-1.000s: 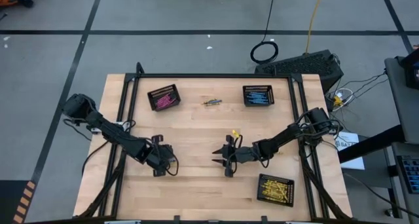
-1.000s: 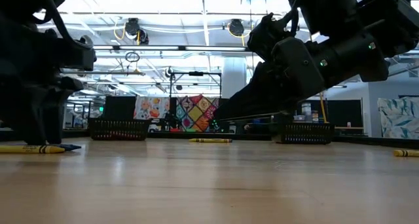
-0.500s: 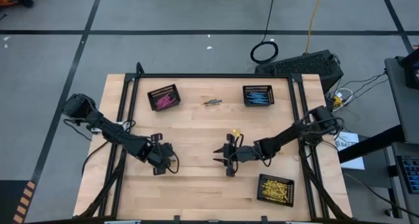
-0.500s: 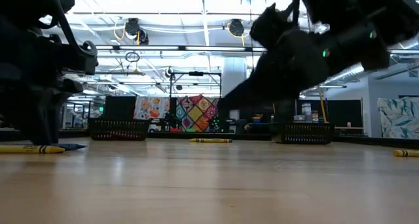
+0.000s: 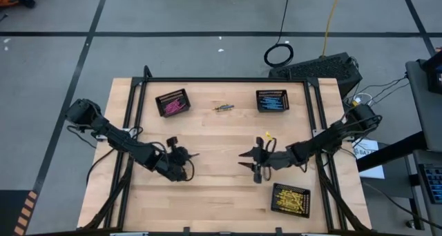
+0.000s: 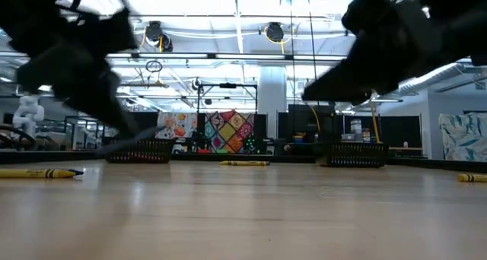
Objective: Sort crayons
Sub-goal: Put the blue crayon into the top right black bin
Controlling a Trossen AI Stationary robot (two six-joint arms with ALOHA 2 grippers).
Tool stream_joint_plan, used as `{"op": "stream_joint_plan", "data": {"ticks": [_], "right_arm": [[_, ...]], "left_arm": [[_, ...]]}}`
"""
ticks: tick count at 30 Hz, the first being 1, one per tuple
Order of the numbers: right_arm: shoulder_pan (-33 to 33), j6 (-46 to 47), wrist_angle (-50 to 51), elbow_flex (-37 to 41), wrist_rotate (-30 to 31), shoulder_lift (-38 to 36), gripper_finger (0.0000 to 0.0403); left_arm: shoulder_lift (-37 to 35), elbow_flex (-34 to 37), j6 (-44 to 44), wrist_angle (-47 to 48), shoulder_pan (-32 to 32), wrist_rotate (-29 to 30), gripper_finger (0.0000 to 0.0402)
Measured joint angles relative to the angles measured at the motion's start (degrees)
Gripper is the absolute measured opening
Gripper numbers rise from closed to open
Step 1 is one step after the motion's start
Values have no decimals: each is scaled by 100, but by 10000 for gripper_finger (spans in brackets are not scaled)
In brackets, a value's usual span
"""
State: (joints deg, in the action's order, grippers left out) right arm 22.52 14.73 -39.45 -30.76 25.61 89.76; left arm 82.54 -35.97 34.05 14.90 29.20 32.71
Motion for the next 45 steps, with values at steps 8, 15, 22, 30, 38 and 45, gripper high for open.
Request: {"op": "stream_joint_plan", "data": {"ticks": [8,15,22,30,38,45], "right_arm": [[-71,209,-1564,260,-31,173,130],[-133,-772,-2006,30,-7,-22,130],[-539,-1130,-1118,-28,2,334,130],[-1125,-1308,-893,-27,7,692,130],[-1630,-808,-516,-29,-5,684,130],[-1426,-423,-442,-27,-11,659,130]], "left_arm": [[-2,-1,-2161,-3220,-275,306,0],[-4,-1,-3577,-4979,-753,97,0],[121,-4,-3719,-4639,-1526,-1000,0],[992,-12,-3287,-3862,-2270,-2414,0],[1427,-221,-2935,-3112,-2524,-2948,0],[1408,-283,-2925,-2984,-2547,-2980,14]]}}
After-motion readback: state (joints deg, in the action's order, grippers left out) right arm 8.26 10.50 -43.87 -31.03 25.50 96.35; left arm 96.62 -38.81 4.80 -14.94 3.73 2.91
